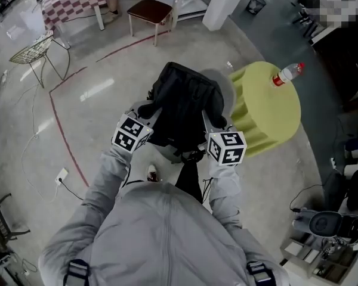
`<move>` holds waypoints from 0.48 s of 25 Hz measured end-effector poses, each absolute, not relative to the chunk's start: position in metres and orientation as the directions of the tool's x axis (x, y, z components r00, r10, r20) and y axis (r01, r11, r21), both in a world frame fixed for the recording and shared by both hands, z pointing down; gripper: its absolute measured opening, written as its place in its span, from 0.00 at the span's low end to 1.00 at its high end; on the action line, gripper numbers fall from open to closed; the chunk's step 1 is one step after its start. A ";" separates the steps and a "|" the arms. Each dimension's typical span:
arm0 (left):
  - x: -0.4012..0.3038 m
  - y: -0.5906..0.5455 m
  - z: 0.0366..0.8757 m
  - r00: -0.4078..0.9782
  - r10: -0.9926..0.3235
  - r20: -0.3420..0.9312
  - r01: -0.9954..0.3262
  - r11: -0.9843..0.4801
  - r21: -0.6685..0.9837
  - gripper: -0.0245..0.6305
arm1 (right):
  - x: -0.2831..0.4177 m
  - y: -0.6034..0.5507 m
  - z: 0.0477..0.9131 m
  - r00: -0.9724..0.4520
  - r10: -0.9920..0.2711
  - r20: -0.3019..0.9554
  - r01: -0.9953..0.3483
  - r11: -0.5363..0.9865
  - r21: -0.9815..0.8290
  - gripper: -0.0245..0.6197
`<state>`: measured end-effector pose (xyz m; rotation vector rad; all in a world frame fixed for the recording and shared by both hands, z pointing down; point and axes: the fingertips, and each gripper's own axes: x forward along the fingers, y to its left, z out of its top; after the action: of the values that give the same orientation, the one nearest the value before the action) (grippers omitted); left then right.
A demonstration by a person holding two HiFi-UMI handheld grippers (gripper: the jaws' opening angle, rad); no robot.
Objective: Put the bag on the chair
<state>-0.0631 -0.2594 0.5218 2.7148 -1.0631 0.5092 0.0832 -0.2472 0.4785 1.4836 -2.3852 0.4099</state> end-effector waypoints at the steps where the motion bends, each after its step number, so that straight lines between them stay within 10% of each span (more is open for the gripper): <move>1: -0.060 -0.263 0.531 0.680 -0.616 0.398 -0.686 -0.726 0.048 0.10 | 0.086 -0.252 0.488 -0.426 -0.807 0.409 -0.899 0.427 -0.096 0.14; 12: -0.033 -0.306 0.621 0.596 -0.557 0.579 -0.741 -0.660 0.127 0.10 | 0.115 -0.308 0.582 -0.481 -0.693 0.536 -0.868 0.463 -0.180 0.14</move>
<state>-0.0329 -0.3055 0.6206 2.4711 -1.0477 0.7182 0.1147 -0.3082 0.5820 1.3123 -2.3280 0.6153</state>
